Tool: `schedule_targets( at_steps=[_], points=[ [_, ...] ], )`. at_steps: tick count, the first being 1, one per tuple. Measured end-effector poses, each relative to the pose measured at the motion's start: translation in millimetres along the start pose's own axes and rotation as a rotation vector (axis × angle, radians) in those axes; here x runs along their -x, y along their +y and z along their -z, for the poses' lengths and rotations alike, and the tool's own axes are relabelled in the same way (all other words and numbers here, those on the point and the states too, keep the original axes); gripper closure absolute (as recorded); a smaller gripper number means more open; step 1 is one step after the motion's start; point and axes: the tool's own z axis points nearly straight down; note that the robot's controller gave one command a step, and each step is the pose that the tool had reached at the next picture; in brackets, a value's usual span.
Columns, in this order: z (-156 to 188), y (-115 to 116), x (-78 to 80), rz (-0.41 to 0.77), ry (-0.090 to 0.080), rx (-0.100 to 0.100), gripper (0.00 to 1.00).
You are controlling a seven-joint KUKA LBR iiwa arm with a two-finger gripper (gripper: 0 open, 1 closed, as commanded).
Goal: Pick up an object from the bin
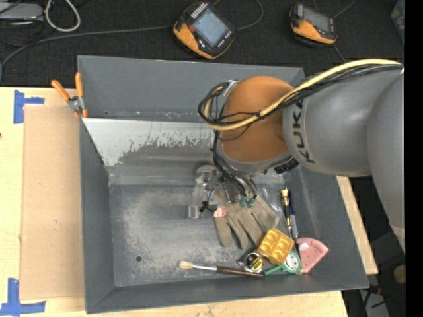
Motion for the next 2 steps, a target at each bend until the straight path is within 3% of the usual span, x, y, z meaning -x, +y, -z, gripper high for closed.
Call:
schedule_targets(
  at_steps=[1, 2],
  points=[
    [-5.0, -29.0, 21.5, 0.109, -0.007, -0.006, 1.00],
    [8.9, 18.1, -3.2, -0.016, 0.001, 0.004, 1.00]
  ],
)
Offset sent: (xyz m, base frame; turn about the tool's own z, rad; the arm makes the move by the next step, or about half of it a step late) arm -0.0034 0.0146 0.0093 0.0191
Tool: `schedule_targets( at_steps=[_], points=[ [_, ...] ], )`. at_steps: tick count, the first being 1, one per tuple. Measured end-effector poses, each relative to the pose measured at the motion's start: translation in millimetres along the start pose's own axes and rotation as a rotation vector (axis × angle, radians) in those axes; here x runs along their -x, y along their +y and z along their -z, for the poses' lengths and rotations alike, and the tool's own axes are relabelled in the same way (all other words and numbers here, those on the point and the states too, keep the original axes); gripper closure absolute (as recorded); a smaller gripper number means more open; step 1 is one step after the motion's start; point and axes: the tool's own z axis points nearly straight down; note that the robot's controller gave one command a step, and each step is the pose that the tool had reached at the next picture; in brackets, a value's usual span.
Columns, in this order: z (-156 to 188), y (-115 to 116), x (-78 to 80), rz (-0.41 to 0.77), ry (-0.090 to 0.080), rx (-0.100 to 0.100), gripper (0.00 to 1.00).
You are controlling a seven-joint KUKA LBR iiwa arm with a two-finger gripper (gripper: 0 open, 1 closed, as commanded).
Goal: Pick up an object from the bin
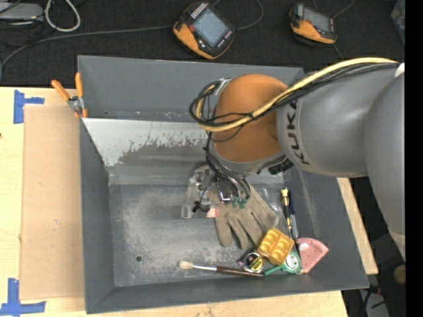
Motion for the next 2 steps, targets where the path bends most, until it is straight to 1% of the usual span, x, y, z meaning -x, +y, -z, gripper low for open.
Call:
schedule_targets(
  at_steps=[1, 2],
  points=[
    [-21.1, -18.2, 23.9, 0.226, -0.003, -0.009, 1.00],
    [-21.9, 3.5, -6.5, -0.042, 0.002, -0.003, 1.00]
  ],
)
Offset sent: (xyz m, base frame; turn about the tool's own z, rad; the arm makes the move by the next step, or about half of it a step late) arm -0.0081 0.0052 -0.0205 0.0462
